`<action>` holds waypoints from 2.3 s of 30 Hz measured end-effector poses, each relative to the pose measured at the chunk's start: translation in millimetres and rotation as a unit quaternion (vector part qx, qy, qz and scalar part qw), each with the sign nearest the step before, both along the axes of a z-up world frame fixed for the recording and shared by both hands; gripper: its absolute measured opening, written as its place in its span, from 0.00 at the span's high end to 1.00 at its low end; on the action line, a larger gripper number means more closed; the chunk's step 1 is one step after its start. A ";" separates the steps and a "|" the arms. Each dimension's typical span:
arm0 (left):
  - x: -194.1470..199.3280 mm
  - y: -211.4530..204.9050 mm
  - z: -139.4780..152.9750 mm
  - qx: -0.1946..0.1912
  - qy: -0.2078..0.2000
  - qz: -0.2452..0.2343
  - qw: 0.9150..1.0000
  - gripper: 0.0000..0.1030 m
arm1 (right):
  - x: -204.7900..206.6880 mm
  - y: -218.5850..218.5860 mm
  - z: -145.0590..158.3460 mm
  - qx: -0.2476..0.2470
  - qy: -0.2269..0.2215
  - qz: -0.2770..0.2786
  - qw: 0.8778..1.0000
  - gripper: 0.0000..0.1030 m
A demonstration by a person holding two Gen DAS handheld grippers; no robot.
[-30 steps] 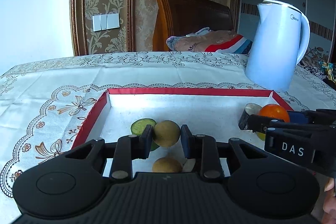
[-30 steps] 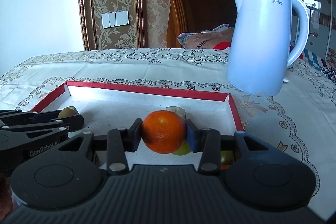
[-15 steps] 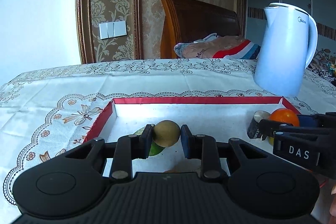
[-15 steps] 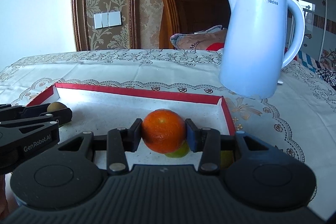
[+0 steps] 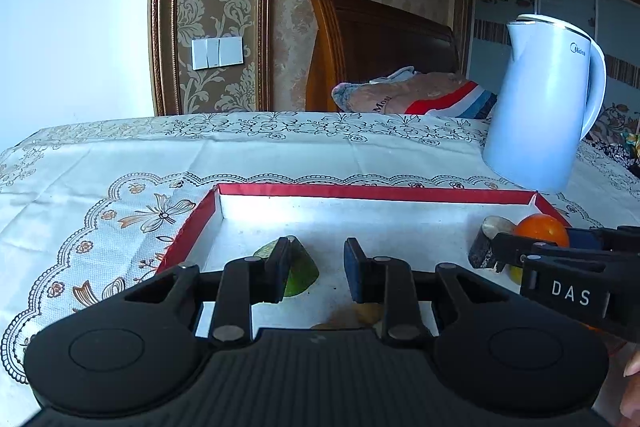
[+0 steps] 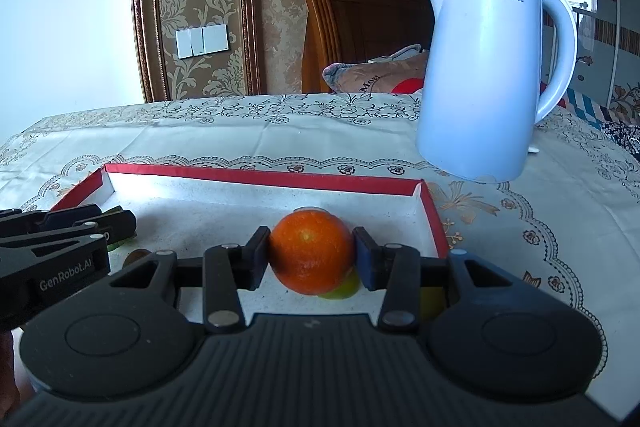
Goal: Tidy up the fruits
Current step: 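Open the left tool releasing the brown fruit while the right tool lowers and releases the mandarin, then lift both open tools away from the placed pieces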
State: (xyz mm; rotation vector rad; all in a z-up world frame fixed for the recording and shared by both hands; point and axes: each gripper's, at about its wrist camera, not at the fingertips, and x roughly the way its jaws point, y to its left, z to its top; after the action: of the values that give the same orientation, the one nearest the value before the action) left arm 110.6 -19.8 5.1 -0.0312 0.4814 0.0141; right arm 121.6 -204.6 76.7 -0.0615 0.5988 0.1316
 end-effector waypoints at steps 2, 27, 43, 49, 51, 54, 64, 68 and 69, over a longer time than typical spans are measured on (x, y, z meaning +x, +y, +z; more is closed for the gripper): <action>0.0 0.5 0.1 0.000 0.000 0.001 1.000 0.73 | -0.2 0.7 -0.2 -0.003 -0.001 0.000 1.000 0.59; -2.5 -2.2 -1.2 0.005 0.000 0.000 1.000 0.72 | -7.4 1.5 2.8 -0.004 -0.016 -0.004 1.000 0.20; -6.3 0.0 -1.3 0.000 0.007 -0.002 1.000 0.72 | -10.2 -2.2 2.2 -0.006 -0.016 -0.008 1.000 0.00; -8.5 3.3 -1.3 -0.013 0.017 -0.004 1.000 0.72 | -17.4 -5.5 6.4 0.008 -0.029 0.001 1.000 0.00; -10.1 3.5 -1.3 -0.009 0.015 -0.002 1.000 0.72 | -18.4 -5.5 6.4 0.008 -0.028 0.004 1.000 0.00; -14.4 4.6 -0.3 -0.013 0.012 -0.002 1.000 0.72 | -20.4 -5.3 4.8 0.010 -0.018 0.015 1.000 0.00; -28.8 4.3 5.5 0.001 -0.032 0.018 0.999 0.34 | -30.2 -0.6 3.4 0.000 -0.018 0.031 0.999 0.00; -36.5 7.3 7.4 -0.009 -0.033 0.013 0.999 0.34 | -34.2 -2.2 4.6 0.004 -0.021 0.031 0.999 0.00; -37.7 7.1 7.9 -0.009 -0.034 0.014 0.999 0.34 | -35.0 -2.6 4.7 0.004 -0.022 0.030 0.999 0.00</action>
State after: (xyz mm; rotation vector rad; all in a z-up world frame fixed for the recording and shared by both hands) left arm 72.9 -12.7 12.9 -0.0549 0.4125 0.0360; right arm 86.6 -207.2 81.4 -0.0753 0.5522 0.1906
